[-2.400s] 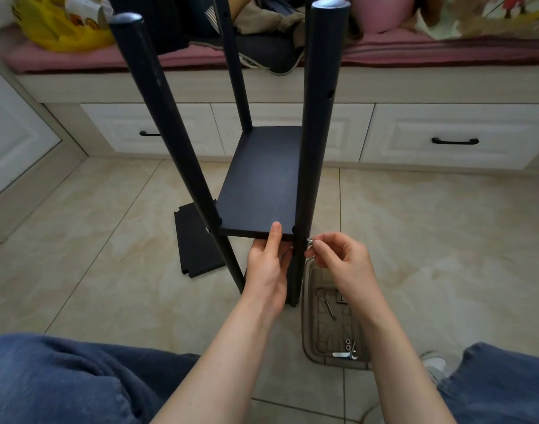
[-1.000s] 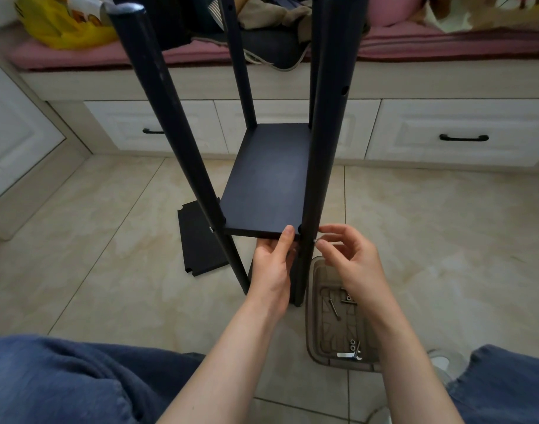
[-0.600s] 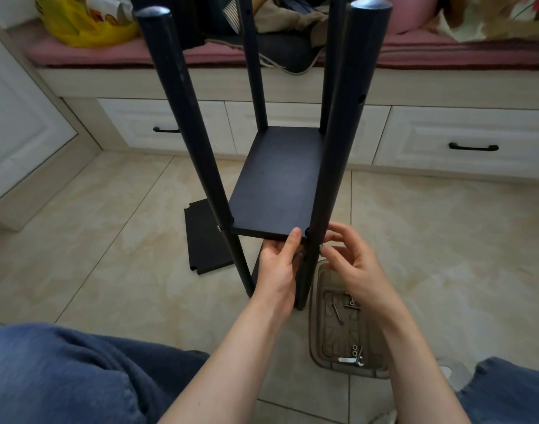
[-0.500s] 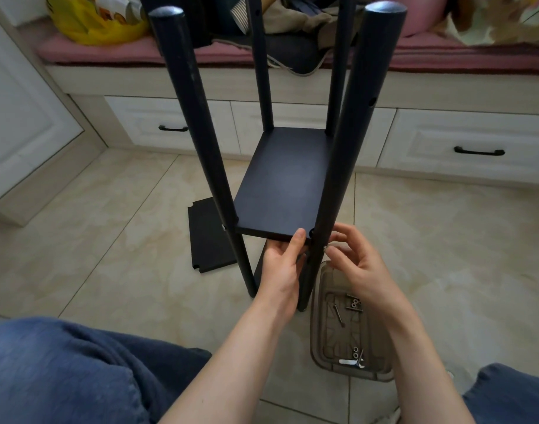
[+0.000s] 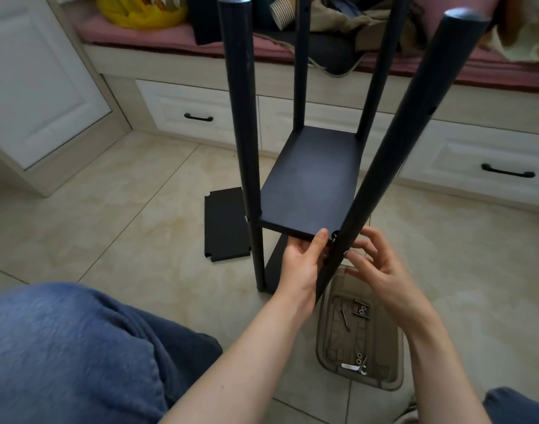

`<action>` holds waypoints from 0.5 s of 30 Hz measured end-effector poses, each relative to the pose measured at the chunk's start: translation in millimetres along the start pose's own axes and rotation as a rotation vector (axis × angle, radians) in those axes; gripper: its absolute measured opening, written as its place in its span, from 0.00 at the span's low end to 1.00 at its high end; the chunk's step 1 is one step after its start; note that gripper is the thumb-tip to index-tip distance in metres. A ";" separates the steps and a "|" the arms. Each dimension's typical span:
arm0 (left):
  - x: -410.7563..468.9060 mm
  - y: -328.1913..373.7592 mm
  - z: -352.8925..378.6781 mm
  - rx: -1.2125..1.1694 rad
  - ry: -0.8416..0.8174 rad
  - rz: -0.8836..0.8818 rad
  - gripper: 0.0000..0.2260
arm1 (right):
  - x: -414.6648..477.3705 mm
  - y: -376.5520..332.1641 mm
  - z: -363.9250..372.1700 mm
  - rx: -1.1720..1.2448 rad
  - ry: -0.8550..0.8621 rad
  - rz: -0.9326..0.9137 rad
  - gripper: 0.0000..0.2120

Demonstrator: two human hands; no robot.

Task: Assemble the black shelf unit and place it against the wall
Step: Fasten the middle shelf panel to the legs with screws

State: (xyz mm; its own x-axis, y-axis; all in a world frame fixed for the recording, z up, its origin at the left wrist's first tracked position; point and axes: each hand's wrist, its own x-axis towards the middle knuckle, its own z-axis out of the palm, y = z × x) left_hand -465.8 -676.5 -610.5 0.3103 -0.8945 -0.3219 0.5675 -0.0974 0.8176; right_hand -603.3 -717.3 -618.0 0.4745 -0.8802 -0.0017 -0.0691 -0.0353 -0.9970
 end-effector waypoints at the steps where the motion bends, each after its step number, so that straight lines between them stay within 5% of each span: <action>1: 0.1 0.1 -0.4 -0.006 -0.001 -0.003 0.14 | 0.2 0.8 0.3 -0.003 0.003 -0.003 0.16; 15: 2.6 -2.0 -4.1 0.077 0.030 0.004 0.17 | -2.9 0.4 12.1 -0.067 0.135 -0.043 0.14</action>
State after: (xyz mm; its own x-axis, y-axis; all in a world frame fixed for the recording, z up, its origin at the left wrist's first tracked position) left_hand -463.0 -676.9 -615.0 0.3355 -0.8817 -0.3318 0.5065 -0.1281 0.8527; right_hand -594.1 -709.0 -619.3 0.3560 -0.9328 0.0558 -0.1118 -0.1018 -0.9885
